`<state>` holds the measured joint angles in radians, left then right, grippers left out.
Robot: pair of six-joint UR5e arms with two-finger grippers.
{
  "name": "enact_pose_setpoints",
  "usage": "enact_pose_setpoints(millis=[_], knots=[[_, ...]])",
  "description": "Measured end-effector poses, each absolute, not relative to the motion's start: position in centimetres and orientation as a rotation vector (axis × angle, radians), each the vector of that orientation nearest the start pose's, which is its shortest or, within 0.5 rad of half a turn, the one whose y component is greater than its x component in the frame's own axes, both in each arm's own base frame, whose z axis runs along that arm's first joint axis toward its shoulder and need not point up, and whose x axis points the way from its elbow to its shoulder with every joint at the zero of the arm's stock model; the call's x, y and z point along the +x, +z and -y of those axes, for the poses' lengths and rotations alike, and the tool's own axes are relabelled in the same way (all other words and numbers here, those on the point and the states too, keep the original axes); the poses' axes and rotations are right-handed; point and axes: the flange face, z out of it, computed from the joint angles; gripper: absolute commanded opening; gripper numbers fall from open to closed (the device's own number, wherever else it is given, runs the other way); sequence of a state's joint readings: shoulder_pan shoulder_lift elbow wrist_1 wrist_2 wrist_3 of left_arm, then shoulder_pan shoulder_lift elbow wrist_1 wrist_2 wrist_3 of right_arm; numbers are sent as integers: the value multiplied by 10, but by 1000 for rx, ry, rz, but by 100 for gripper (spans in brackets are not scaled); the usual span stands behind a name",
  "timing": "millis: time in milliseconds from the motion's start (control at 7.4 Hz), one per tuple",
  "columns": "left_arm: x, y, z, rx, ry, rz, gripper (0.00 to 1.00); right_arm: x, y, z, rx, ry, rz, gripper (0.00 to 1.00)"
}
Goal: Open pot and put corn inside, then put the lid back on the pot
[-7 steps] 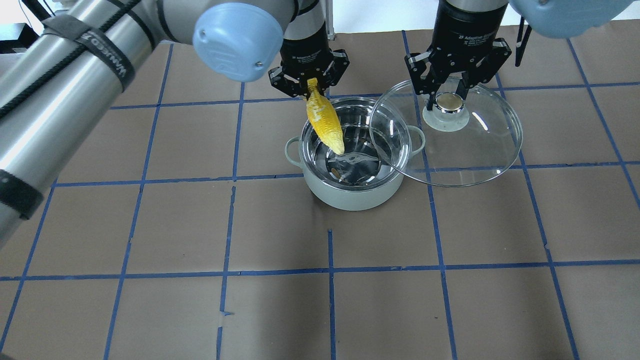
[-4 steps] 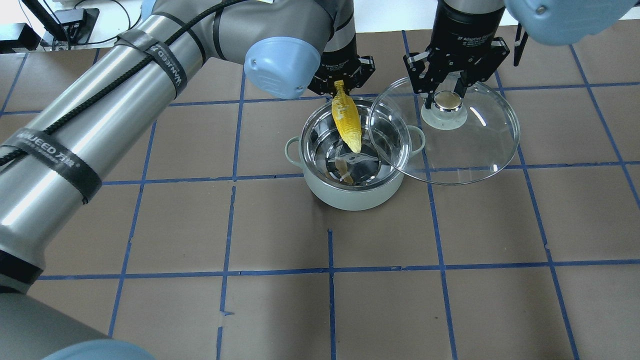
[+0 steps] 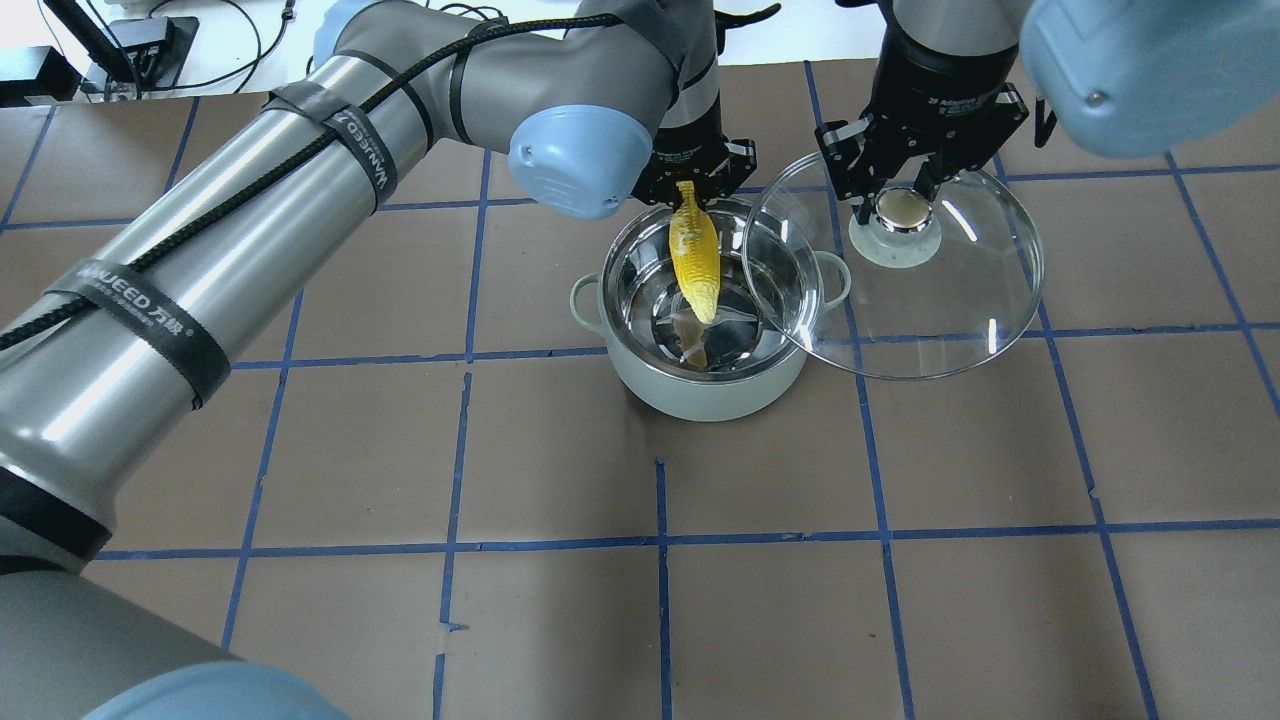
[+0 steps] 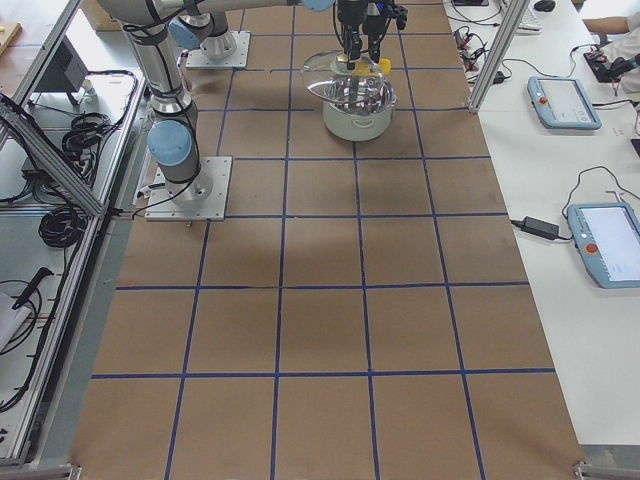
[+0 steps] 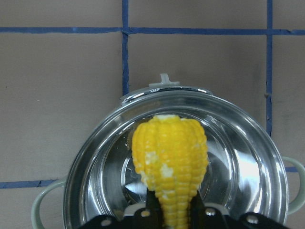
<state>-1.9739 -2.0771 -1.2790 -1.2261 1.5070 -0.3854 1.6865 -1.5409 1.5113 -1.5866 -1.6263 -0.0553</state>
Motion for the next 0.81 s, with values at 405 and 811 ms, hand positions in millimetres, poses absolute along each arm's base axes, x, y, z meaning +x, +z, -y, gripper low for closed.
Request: enact_pose_setpoints(millis=[405,811], knots=[[-407,343,598,40,-151,-3248,99,183,510,475,-282,-105,-3183,36],[-406,336,596,36,-138,-3239,100,182,510,470,-283,-103,-3183,36]])
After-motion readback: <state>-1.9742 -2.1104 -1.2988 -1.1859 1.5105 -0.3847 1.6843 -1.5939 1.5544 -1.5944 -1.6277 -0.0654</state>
